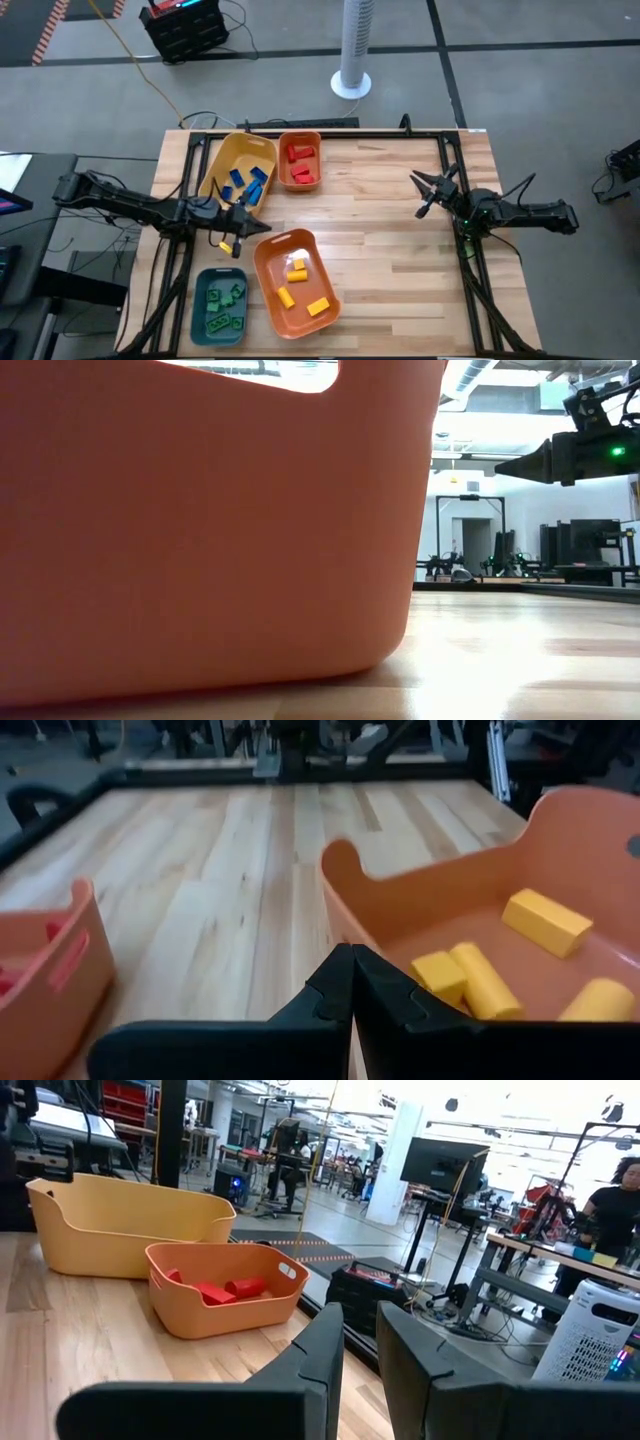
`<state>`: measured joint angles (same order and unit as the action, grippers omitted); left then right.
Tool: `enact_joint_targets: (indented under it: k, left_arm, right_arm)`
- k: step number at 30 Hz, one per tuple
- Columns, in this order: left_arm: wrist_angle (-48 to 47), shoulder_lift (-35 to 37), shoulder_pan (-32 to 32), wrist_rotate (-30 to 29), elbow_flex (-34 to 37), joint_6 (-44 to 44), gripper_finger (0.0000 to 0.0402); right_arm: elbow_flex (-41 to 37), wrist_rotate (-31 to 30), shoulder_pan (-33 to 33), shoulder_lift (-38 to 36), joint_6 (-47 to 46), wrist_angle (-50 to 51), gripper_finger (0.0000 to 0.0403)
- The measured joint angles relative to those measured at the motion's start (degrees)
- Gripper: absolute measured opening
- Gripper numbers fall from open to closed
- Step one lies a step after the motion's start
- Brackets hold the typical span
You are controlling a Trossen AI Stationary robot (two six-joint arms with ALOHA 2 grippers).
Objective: Sort blocks
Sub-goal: Return to Home Position
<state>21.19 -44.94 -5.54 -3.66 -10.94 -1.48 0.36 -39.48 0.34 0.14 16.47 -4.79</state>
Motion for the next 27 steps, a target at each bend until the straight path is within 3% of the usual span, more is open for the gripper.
enact_joint_targets:
  k: [8,27]
  left_arm:
    - [-10.08,2.46,0.0,0.02,0.02,1.29,0.0]
    - [-44.23,32.84,0.0,0.02,0.02,1.29,0.0]
  right_arm:
    - [0.0,0.0,0.0,0.0,0.01,-0.07,0.0076]
    - [0.0,0.02,0.02,0.01,0.03,-0.05,0.0076]
